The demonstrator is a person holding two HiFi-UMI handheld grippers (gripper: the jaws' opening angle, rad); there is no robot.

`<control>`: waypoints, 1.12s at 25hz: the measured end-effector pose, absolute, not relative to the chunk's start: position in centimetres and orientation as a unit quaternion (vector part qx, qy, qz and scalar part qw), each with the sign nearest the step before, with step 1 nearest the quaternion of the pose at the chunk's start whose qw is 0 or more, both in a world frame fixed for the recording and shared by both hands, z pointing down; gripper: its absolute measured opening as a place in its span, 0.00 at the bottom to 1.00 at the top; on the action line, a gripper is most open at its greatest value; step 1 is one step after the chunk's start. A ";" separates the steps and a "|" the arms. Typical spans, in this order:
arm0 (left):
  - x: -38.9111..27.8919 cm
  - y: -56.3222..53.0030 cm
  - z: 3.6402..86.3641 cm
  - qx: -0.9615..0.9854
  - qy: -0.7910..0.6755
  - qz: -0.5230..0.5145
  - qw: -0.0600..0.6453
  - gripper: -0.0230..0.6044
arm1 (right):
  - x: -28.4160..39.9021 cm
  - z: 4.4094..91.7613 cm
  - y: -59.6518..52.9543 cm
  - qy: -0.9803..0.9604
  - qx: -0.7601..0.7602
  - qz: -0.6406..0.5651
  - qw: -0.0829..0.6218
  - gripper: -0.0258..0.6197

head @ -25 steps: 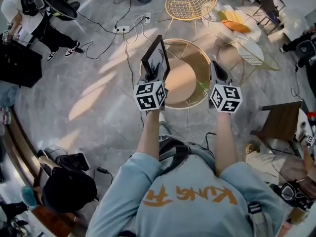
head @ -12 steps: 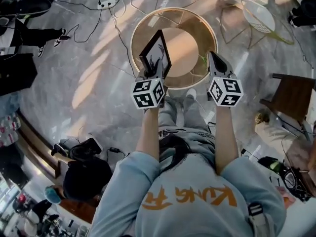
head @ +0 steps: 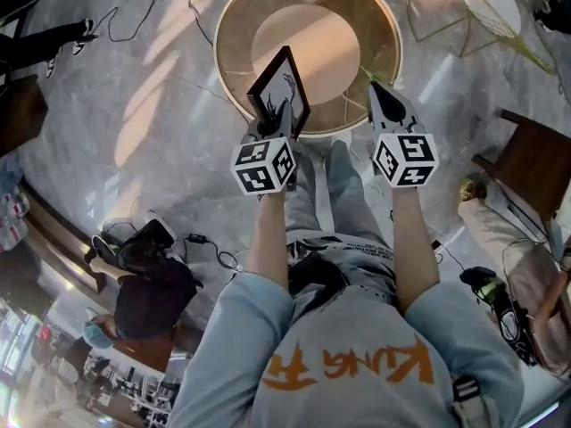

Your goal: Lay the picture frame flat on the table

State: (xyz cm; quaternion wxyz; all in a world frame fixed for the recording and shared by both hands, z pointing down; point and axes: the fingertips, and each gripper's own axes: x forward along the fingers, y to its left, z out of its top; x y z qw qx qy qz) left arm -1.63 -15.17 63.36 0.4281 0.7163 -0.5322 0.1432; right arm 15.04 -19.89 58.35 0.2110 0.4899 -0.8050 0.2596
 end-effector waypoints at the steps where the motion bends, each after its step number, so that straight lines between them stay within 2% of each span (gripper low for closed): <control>1: -1.4 -15.2 64.1 0.718 -0.527 0.148 0.430 0.08 | 14.9 59.3 -19.7 -0.804 0.486 0.266 0.213 0.04; 15: -1.4 -13.2 74.0 0.729 -0.477 0.191 0.452 0.08 | 11.8 70.6 -16.8 -0.798 0.458 0.310 0.239 0.04; 28: -2.1 -14.3 79.3 0.743 -0.438 0.175 0.475 0.08 | 10.6 78.0 -15.7 -0.784 0.464 0.329 0.249 0.04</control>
